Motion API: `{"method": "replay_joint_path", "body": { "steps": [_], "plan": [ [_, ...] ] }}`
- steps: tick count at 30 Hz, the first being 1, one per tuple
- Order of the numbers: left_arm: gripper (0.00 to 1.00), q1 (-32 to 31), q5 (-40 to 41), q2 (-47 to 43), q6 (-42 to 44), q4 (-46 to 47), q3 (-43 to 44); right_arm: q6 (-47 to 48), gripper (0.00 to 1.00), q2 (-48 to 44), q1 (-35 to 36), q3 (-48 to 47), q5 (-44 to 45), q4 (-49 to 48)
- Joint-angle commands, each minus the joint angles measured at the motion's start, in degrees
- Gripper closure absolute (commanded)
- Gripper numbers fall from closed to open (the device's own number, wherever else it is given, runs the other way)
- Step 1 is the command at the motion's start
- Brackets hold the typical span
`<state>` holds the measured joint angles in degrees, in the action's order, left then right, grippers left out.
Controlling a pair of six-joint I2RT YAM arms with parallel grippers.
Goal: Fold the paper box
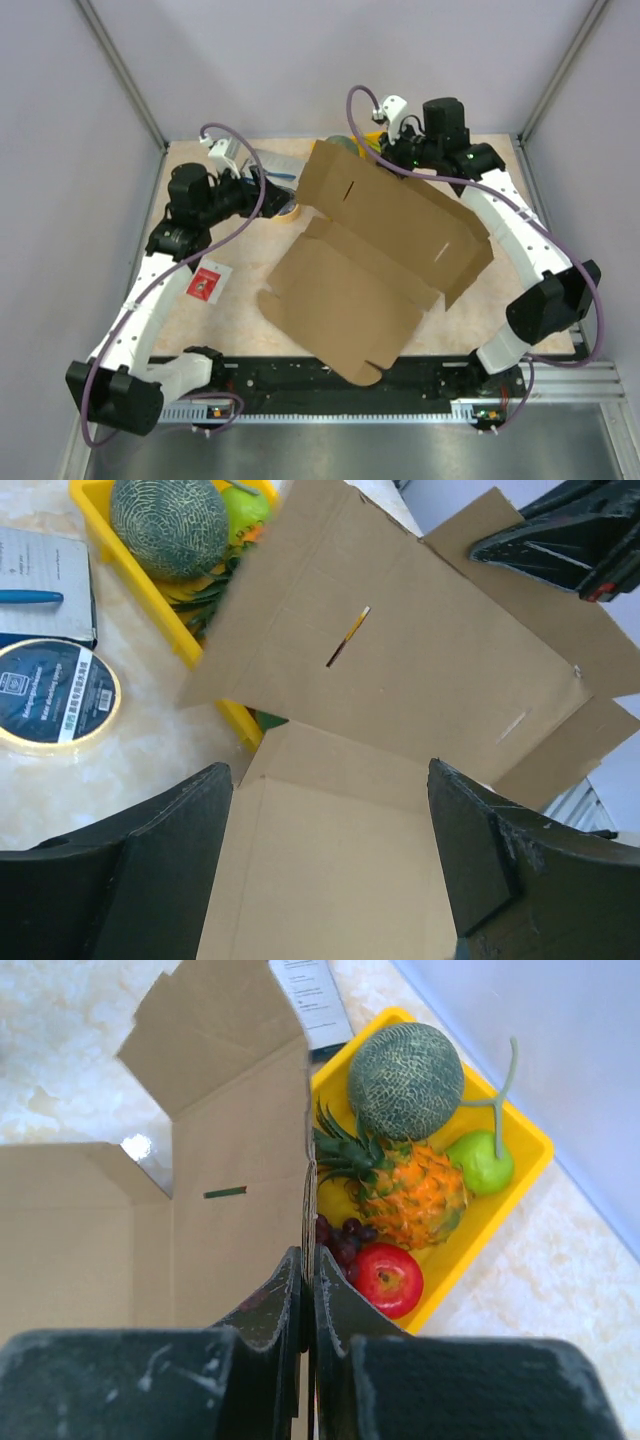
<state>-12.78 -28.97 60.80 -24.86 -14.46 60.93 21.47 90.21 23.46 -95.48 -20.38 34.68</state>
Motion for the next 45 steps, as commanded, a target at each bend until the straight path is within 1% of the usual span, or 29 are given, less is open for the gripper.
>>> {"method": "replay_joint_path", "body": {
  "steps": [1, 2, 5, 7, 10, 12, 13, 14, 17, 21, 23, 26, 27, 29, 30, 32, 33, 34, 35, 36, 37, 38, 40, 43, 45],
  "plan": [
    [0.18, 0.21, 1.1, 5.2, 2.62, 3.56, 3.23, 4.45, 1.0, 2.07, -0.35, -3.92, -6.33, -2.95],
    [0.18, 0.12, 1.46, 5.56, 3.15, 5.74, 2.8, 4.54, 1.0, 2.16, -0.35, -3.66, -7.12, -2.95],
    [0.18, 0.12, 4.36, 6.96, 5.78, 7.25, 2.01, 4.1, 1.0, 1.98, -0.17, -2.0, -8.88, -2.95],
    [0.17, 0.03, 3.84, 8.45, 8.06, 9.0, 1.65, 4.01, 1.0, 0.84, 0.0, -0.5, -10.73, -3.03],
    [0.16, -0.5, 3.92, 10.04, 9.91, 8.57, 1.65, 3.84, 1.0, -1.08, 0.62, 2.57, -12.49, -3.12],
    [0.16, -1.28, 4.18, 9.61, 10.62, 10.58, -0.54, 3.66, 1.0, -2.14, 1.23, 4.68, -13.8, -3.47],
    [0.14, -1.64, 5.23, 9.34, 11.15, 13.11, -1.5, 3.58, 1.0, -2.93, 1.58, 5.47, -13.98, -3.91],
    [0.14, -2.33, 6.2, 9.17, 11.5, 13.75, -2.9, 3.75, 1.0, -3.37, 2.02, 6.7, -14.07, -4.0],
    [0.15, -3.4, 9.53, 9.43, 12.73, 13.93, -3.53, 3.31, 1.0, -4.08, 3.16, 7.85, -14.07, -4.88],
    [0.19, -4.45, 9.98, 10.05, 12.82, 14.02, -4.93, 2.78, 1.0, -3.91, 5.1, 8.12, -14.78, -5.41],
    [0.19, -4.98, 9.81, 9.52, 12.47, 17.17, -6.51, 2.78, 1.0, -3.64, 6.5, 8.29, -14.34, -5.41],
    [0.25, -5.07, 10.16, 8.38, 11.77, 18.32, -9.15, 2.26, 1.0, -3.29, 7.91, 8.73, -14.51, -5.76],
    [0.32, -5.07, 11.29, 7.94, 11.59, 18.41, -9.51, 1.91, 1.0, -3.38, 8.26, 8.82, -14.25, -6.37],
    [0.39, -5.07, 11.48, 7.67, 11.42, 18.5, -10.74, 0.59, 1.0, -3.29, 9.05, 9.26, -12.94, -7.07],
    [0.51, -5.07, 12.18, 7.32, 11.5, 18.59, -11.18, -0.28, 1.0, -3.2, 9.23, 9.44, -12.58, -7.69],
    [0.63, -5.15, 13.67, 6.88, 11.5, 18.5, -12.67, -1.25, 0.98, -3.29, 9.84, 10.05, -10.22, -8.13],
    [0.75, -5.15, 15.07, 6.18, 11.33, 18.68, -13.28, -2.74, 0.96, -3.2, 10.02, 10.14, -9.07, -8.22],
    [0.81, -5.15, 15.52, 5.83, 11.15, 19.11, -13.9, -3.54, 0.86, -3.2, 10.2, 10.49, -8.19, -8.22],
    [0.86, -5.15, 15.79, 5.39, 11.15, 19.38, -15.47, -4.59, 0.79, -3.38, 10.29, 10.67, -5.66, -8.13],
    [0.9, -5.15, 16.31, 4.43, 10.89, 20.16, -16.18, -7.47, 0.75, -3.38, 10.37, 10.84, -4.5, -8.05],
    [0.95, -5.15, 16.58, 3.9, 10.97, 20.69, -17.23, -8.37, 0.7, -3.9, 10.37, 11.28, -3.71, -7.26],
    [0.97, -5.15, 16.58, 2.94, 10.98, 21.05, -18.55, -9.34, 0.66, -4.25, 10.37, 11.54, -2.83, -6.91],
    [1.0, -5.15, 16.06, 1.96, 10.89, 22.01, -20.05, -12.33, 0.52, -5.65, 10.29, 12.68, -1.86, -6.03],
    [1.0, -5.24, 15.7, -0.5, 10.8, 23.24, -22.69, -12.25, 0.5, -6.37, 10.29, 12.95, -2.29, -3.83],
    [1.0, -5.24, 15.08, -2.43, 11.15, 24.47, -24.44, -9.63, 0.51, -6.72, 10.37, 13.48, -2.47, -3.3]
  ]
}}
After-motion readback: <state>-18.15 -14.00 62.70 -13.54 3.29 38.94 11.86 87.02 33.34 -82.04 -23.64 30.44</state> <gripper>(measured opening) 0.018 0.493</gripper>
